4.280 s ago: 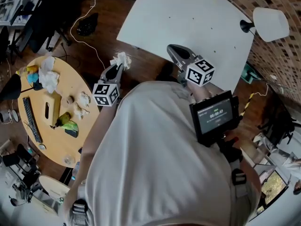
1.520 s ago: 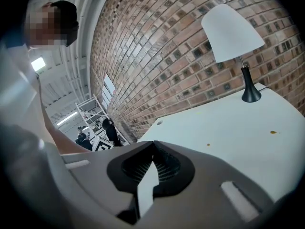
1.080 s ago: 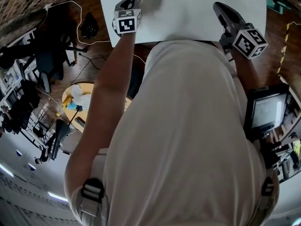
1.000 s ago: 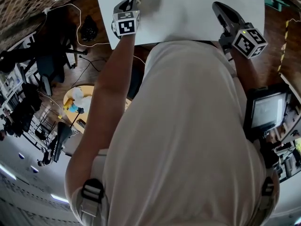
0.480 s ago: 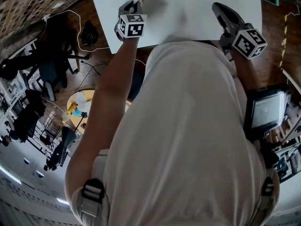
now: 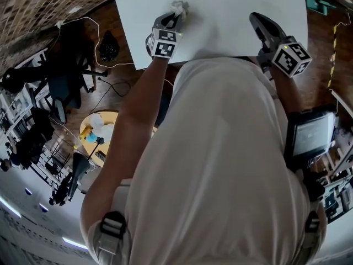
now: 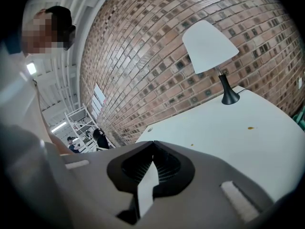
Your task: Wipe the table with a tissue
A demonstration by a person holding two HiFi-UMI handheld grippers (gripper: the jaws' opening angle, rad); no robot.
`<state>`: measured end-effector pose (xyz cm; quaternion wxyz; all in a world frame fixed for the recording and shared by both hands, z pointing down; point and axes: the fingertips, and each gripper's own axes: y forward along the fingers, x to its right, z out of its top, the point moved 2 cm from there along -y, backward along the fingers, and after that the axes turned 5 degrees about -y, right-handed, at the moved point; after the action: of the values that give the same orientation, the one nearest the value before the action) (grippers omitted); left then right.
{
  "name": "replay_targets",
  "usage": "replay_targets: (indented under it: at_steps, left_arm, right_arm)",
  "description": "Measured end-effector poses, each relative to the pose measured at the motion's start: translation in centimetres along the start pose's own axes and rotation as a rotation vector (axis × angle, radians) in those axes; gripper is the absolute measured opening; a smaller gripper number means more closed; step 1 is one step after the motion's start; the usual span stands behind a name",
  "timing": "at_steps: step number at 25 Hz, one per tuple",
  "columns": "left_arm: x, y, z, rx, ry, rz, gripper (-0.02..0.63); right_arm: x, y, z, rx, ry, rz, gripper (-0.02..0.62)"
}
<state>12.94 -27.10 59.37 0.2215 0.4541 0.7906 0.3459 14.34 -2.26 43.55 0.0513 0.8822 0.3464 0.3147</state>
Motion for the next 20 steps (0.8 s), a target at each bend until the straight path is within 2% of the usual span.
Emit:
replay_targets:
  at_steps: [2, 7, 9, 16, 20]
  left_arm:
    - [-1.0, -1.0, 0.3, 0.038, -0.032, 0.002, 0.052]
    - [-6.6, -3.2, -0.8, 0.081, -0.236, 0.129, 0.052]
    - [-7.9, -3.4, -1.2, 0.079, -0.267, 0.151, 0.053]
    - [-8.2, -2.0, -1.2, 0.03, -0.25, 0.158, 0.052]
    - [-5.6, -1.1, -0.5, 0.02, -0.161, 0.074, 0.051]
  right_arm:
    - [0.1, -0.1, 0.1, 0.009, 0.007, -0.008, 0.008]
    - [-0.3, -0.2, -0.2, 0.031, 0.016, -0.034, 0.008]
    - [-0.5, -0.5, -0.5, 0.028, 0.01, -0.041, 0.008]
    - [-0.9, -1.7, -0.9, 0.037, 0.011, -0.087, 0.008]
    - [-1.5, -1.9, -1.4, 0.029, -0.014, -0.095, 0.008]
